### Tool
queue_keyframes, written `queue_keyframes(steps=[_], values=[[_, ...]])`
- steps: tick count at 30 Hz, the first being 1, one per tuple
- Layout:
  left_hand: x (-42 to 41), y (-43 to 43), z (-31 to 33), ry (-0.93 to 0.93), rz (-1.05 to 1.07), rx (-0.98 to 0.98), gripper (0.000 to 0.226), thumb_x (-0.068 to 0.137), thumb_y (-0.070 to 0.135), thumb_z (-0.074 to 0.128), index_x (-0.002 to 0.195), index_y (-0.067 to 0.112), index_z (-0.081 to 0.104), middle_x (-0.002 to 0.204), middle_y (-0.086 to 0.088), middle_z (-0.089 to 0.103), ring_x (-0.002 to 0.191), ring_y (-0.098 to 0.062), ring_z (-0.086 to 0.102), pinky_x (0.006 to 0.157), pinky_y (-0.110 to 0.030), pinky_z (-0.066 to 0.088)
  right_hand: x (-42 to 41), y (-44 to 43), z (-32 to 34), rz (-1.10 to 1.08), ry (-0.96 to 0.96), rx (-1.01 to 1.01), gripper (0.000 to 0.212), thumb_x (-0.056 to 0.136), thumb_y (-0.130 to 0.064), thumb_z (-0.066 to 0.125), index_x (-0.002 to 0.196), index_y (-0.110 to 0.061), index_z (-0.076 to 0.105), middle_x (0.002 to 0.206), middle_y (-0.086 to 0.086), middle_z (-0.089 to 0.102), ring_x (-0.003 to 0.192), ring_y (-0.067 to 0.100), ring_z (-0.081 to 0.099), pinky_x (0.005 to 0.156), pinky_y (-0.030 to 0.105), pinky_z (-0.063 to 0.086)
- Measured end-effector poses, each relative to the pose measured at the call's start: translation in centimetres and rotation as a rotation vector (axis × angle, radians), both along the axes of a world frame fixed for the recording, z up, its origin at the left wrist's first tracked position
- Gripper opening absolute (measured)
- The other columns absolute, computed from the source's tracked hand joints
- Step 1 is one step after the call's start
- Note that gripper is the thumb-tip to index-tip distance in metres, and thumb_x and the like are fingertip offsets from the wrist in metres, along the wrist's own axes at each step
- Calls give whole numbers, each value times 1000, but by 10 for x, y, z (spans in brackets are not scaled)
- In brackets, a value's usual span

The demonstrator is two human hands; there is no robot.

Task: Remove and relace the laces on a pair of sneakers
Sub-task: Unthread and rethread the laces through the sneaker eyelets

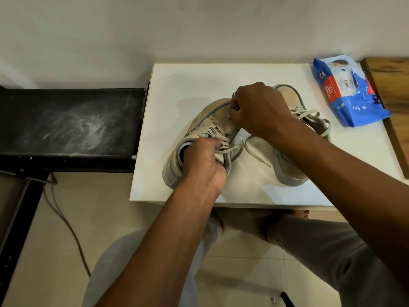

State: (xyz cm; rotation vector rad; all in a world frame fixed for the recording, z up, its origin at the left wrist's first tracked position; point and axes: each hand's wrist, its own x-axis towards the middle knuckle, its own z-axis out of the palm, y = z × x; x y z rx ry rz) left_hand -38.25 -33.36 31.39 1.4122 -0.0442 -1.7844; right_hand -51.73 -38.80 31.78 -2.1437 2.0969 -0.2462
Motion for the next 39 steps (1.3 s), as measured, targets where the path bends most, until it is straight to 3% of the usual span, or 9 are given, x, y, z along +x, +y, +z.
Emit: queue_keyframes(steps=[2,6,11,17,21,26,31,36,39], values=[[0,-1,0,-1,4,5,25,84,-11,52,95,7,66,99,-14,69,82,-26,65,67,-34,55,0,0,-1,-4,63,-50,17,83,-23,59,90,-17,73,80,9,69,70,33,63,60,34,50],[-1,-2,-2,18,31,-7,25,82,-12,53,91,7,66,101,-16,71,88,-31,69,87,-47,56,6,3,11,125,-112,166,12,79,-24,63,81,-18,73,74,4,68,68,27,63,63,40,57],[-1,-5,-6,4,18,-15,23,80,-10,57,92,8,68,105,-18,71,93,-34,70,89,-52,55,-1,-2,2,8,32,-1,14,83,-25,63,90,-18,73,79,6,67,70,30,62,59,31,41],[-3,-5,-2,40,20,-33,27,81,-12,51,82,9,68,105,-20,71,99,-37,68,93,-55,52,7,2,7,104,-44,132,16,81,-26,59,81,-16,71,72,5,67,67,28,63,61,36,54],[-4,-8,-2,40,13,-26,25,82,-11,52,85,8,68,107,-21,70,100,-38,67,92,-55,52,6,0,10,44,-99,164,11,79,-28,65,81,-20,72,74,3,67,69,26,63,61,35,53],[-5,-9,-1,40,-3,-29,23,83,-11,50,87,6,65,96,-19,69,83,-33,69,88,-48,55,0,-4,-1,-26,77,-40,18,85,-26,60,94,-18,73,84,9,69,73,32,64,59,31,44],[-4,-10,1,39,3,-27,26,82,-10,51,96,6,66,110,-24,68,99,-41,67,90,-58,52,5,-2,7,62,-153,186,10,77,-26,65,79,-20,73,73,1,68,69,24,64,64,38,57],[-4,-11,3,22,-14,-28,23,84,-11,50,92,5,63,90,-16,67,64,-24,67,57,-31,57,-4,-6,-2,-64,69,-52,17,83,-25,59,89,-18,73,81,9,69,71,33,63,58,31,44],[-4,-10,3,11,-19,-20,24,83,-11,48,93,4,64,93,-18,69,71,-29,69,61,-33,58,-1,-5,0,9,-8,43,15,82,-24,61,88,-17,74,79,8,69,70,30,63,59,31,48]])
